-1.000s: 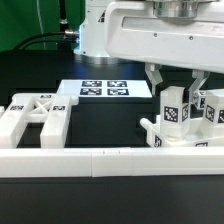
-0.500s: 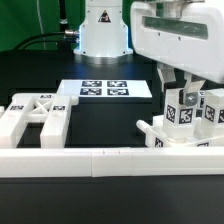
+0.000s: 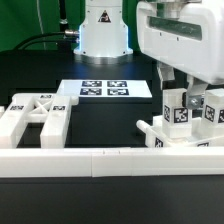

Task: Assemble chair

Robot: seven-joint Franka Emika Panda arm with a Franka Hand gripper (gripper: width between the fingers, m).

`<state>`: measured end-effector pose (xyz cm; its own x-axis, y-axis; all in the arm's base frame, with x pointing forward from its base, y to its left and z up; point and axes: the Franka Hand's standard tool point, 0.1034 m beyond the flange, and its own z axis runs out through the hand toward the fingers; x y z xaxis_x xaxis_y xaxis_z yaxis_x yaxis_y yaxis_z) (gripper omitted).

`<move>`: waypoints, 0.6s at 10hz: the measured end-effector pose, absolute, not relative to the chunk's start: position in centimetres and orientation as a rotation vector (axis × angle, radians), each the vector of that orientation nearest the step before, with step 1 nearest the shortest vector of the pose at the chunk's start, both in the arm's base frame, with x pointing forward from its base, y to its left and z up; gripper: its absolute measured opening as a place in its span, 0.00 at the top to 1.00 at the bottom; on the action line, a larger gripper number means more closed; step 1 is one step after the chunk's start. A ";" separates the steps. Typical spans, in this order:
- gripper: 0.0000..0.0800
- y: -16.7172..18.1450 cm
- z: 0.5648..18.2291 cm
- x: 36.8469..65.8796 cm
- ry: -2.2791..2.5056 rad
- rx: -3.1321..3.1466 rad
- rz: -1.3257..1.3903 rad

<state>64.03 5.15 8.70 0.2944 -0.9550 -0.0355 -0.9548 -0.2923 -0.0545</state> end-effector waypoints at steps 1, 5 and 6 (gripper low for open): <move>0.22 5.3 8.7 64.1 1.708 -2.555 -0.019; 0.19 5.2 8.8 64.4 1.177 -2.840 -0.063; 0.19 5.2 8.8 64.3 0.985 -2.922 -0.072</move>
Offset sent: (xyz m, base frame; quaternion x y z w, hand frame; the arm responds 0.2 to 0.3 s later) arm 0.0000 0.0000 0.0000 0.0000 0.0000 -0.1296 0.9916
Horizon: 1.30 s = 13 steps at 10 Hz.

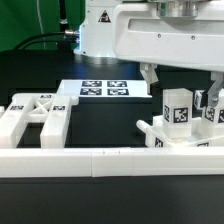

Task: Assemble chair

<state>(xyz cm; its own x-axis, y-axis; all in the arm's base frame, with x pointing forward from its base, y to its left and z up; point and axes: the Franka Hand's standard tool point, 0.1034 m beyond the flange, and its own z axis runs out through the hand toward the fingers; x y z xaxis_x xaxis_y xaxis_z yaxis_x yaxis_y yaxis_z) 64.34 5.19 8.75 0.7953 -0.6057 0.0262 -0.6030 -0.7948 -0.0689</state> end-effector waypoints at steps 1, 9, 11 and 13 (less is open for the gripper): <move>0.19 5.1 8.7 64.3 0.803 -2.985 -0.079; 0.19 4.5 8.7 64.3 -0.109 -3.120 -0.095; 0.19 4.4 8.7 64.3 -0.254 -3.123 -0.095; 0.36 4.4 8.7 64.3 -0.243 -3.124 -0.095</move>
Offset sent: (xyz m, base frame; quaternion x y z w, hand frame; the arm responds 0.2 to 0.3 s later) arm -0.0053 0.0026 -0.0020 0.0121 -0.0010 -0.1914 0.9814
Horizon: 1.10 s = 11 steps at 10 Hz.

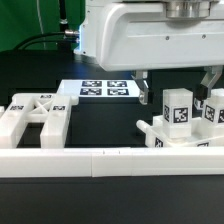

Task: Assemble chair

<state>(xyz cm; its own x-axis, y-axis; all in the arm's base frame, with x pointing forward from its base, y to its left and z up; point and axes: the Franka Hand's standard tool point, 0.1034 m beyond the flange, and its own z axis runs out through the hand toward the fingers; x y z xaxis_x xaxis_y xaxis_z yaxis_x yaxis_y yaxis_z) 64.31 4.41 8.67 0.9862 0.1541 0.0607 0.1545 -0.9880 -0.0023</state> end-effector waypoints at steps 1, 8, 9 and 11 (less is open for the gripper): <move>0.53 4.4 8.7 64.3 -0.242 -3.124 -0.095; 0.64 5.0 8.6 64.3 0.485 -3.078 -0.084; 0.64 5.1 8.6 64.2 0.668 -3.040 -0.078; 0.64 5.3 8.5 64.2 1.025 -2.917 -0.063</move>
Offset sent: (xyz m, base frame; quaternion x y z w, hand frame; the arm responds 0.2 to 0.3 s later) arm 0.0000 0.0000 0.0000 0.0000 0.0000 0.0000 1.0000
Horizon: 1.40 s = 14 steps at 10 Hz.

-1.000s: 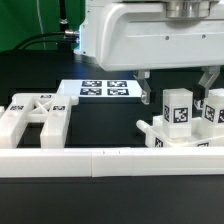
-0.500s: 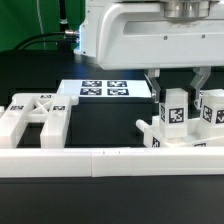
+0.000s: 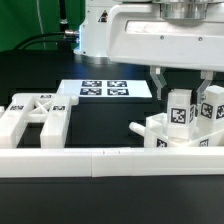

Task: Assemble chair

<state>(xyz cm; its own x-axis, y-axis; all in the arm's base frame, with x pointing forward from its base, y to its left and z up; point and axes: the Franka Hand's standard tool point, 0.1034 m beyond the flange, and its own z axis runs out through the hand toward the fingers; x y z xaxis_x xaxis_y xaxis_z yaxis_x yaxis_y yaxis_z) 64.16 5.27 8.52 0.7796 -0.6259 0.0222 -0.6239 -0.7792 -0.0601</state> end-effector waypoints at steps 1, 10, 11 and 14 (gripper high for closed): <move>0.64 5.2 8.5 64.2 1.145 -2.864 -0.057; 0.27 5.6 8.3 64.0 1.238 -2.827 -0.011; 0.20 5.6 8.3 64.0 1.161 -2.860 -0.013; 0.19 5.5 8.3 64.0 0.899 -2.956 -0.020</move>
Offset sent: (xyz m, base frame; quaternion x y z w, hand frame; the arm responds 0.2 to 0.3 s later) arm 0.0079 -0.0030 -0.0039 -0.0081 -0.0224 0.1845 0.9825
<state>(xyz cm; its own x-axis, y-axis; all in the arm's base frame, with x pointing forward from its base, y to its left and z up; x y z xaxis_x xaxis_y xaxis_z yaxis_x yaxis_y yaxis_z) 63.95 5.53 8.26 0.8305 -0.5570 -0.0024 -0.5563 -0.8293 -0.0532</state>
